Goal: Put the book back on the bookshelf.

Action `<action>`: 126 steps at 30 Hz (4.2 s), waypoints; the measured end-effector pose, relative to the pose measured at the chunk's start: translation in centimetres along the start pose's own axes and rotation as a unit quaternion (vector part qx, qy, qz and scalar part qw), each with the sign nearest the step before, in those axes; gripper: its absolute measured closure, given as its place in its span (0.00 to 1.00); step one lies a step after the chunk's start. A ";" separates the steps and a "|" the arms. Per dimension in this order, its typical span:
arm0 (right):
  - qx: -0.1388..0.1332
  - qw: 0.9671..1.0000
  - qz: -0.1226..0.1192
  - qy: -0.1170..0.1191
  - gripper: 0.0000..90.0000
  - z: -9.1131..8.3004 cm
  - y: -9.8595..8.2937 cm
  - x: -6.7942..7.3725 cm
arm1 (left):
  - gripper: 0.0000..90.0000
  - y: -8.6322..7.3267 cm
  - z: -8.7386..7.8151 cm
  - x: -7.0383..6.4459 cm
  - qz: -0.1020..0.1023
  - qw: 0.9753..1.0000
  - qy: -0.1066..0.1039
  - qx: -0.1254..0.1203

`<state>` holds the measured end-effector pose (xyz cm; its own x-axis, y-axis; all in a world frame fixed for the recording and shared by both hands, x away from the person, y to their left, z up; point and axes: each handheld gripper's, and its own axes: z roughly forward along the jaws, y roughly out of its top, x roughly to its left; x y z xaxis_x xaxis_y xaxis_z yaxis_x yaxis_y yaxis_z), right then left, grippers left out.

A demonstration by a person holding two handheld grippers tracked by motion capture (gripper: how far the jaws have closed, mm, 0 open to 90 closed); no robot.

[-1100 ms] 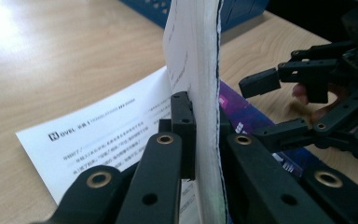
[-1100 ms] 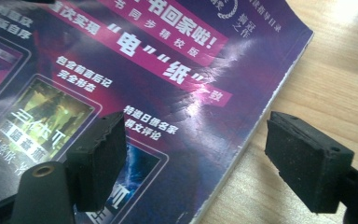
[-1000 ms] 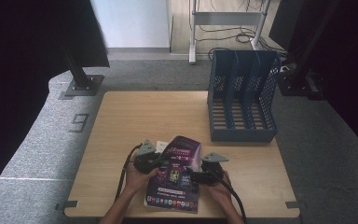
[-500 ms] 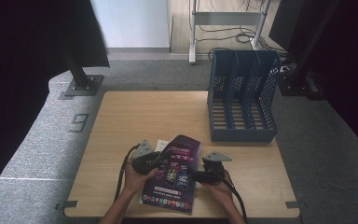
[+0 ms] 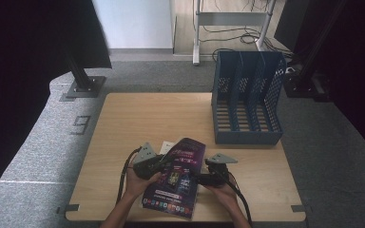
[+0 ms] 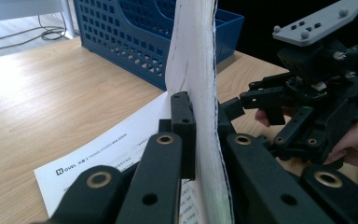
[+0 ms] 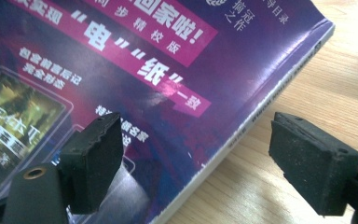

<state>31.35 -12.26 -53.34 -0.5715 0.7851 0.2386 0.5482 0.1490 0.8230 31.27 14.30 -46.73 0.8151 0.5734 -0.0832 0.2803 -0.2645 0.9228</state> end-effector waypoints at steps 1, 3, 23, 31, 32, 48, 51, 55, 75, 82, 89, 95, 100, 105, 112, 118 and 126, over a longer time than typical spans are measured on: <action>-0.003 1.000 0.001 0.002 0.18 -0.1 0.1 0.0 | 0.97 0.1 0.0 -0.1 0.003 1.000 -0.001 -0.001; -0.003 1.000 0.002 0.003 0.18 -0.1 0.2 0.0 | 0.97 0.1 -0.1 -0.2 0.005 1.000 -0.002 -0.002; -0.006 0.999 0.035 0.041 0.14 0.6 0.3 -0.2 | 0.97 0.5 -0.2 -0.8 0.010 1.000 -0.017 0.000; 0.007 0.999 0.037 0.030 0.15 0.9 0.2 -0.2 | 0.96 -0.5 0.7 0.2 -0.024 0.999 -0.022 0.018; 0.006 0.999 0.037 0.028 0.15 0.9 0.1 -0.2 | 0.96 -0.9 1.2 0.3 -0.029 0.999 -0.015 0.027; 0.028 0.999 0.030 0.011 0.17 1.4 -0.1 0.1 | 0.96 -2.9 3.0 2.1 -0.074 0.994 -0.019 0.075; 0.032 0.999 0.032 0.006 0.18 1.5 -0.1 0.0 | 0.96 -3.3 3.3 2.6 -0.087 0.992 -0.020 0.084; 0.036 0.999 0.036 -0.001 0.21 1.8 -0.2 -0.1 | 0.95 -3.8 3.7 3.1 -0.106 0.989 -0.025 0.100; 0.052 0.997 0.050 -0.018 0.35 3.0 0.6 -1.0 | 0.94 -4.5 4.3 3.5 -0.121 0.985 -0.026 0.117; 0.064 0.996 0.056 -0.012 0.37 3.7 1.0 -1.2 | 0.94 -4.7 4.3 3.6 -0.124 0.985 -0.024 0.118; 0.075 0.996 0.055 -0.007 0.41 4.6 1.6 -1.0 | 0.93 -5.0 4.3 4.0 -0.137 0.983 -0.028 0.116; 0.078 0.995 0.064 -0.009 0.51 4.7 1.7 -1.2 | 0.93 -5.0 4.3 3.9 -0.134 0.984 -0.026 0.117; 0.079 0.994 0.078 -0.001 0.57 4.5 1.7 -1.6 | 0.93 -5.0 4.2 3.8 -0.129 0.985 -0.023 0.114; 0.067 0.993 0.098 0.010 0.74 4.1 1.7 -2.3 | 0.91 -4.9 3.9 4.0 -0.126 0.985 -0.018 0.113; 0.052 0.996 0.067 0.007 0.74 3.4 1.8 -1.8 | 0.92 -4.7 3.8 3.6 -0.116 0.987 -0.017 0.107; 0.048 0.997 0.064 0.010 0.75 3.3 1.9 -1.8 | 0.92 -4.5 3.7 3.6 -0.113 0.988 -0.017 0.106; 0.030 0.998 0.053 0.013 0.75 2.7 2.1 -1.6 | 0.92 -4.1 3.1 3.6 -0.105 0.990 -0.019 0.089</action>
<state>35.10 -11.61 -53.37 -0.5246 0.7821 0.3363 0.6410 0.1029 0.7606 34.60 15.02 -52.02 0.7467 0.6021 -0.2828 0.5274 -0.2768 0.8032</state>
